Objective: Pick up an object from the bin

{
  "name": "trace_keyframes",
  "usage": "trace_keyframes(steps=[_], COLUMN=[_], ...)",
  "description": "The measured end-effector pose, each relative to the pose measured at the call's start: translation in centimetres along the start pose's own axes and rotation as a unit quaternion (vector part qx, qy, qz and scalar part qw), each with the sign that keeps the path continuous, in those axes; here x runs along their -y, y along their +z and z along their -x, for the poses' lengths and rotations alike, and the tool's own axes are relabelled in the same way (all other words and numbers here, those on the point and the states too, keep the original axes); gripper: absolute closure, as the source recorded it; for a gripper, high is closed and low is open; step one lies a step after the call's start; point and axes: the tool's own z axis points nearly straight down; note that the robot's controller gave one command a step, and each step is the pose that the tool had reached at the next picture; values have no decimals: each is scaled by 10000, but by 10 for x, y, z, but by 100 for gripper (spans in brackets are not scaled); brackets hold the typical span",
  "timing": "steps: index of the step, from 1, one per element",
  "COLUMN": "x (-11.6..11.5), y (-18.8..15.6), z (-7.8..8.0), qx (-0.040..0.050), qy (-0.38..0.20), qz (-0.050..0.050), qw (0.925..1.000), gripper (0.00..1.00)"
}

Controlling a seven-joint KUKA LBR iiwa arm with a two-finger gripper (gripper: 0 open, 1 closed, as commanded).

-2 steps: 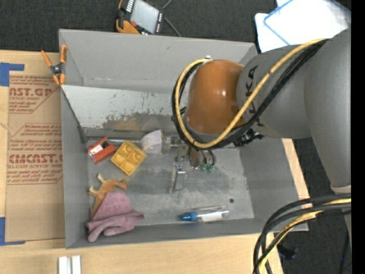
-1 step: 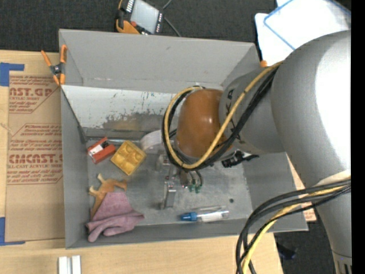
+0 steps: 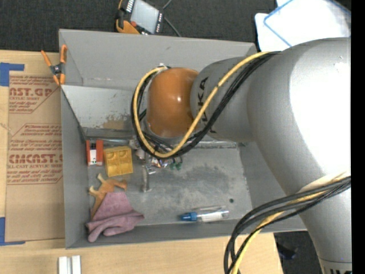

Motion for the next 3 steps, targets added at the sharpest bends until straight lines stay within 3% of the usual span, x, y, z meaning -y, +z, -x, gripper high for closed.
trace_keyframes(steps=[1,2,3], x=[-74,-36,-99], y=[-29,1,0], z=[4,4,-32], qx=[-68,-33,-56], qy=[699,-982,-191], qz=[17,-11,20], qw=[9975,9952,9998], gripper=[0,0,100])
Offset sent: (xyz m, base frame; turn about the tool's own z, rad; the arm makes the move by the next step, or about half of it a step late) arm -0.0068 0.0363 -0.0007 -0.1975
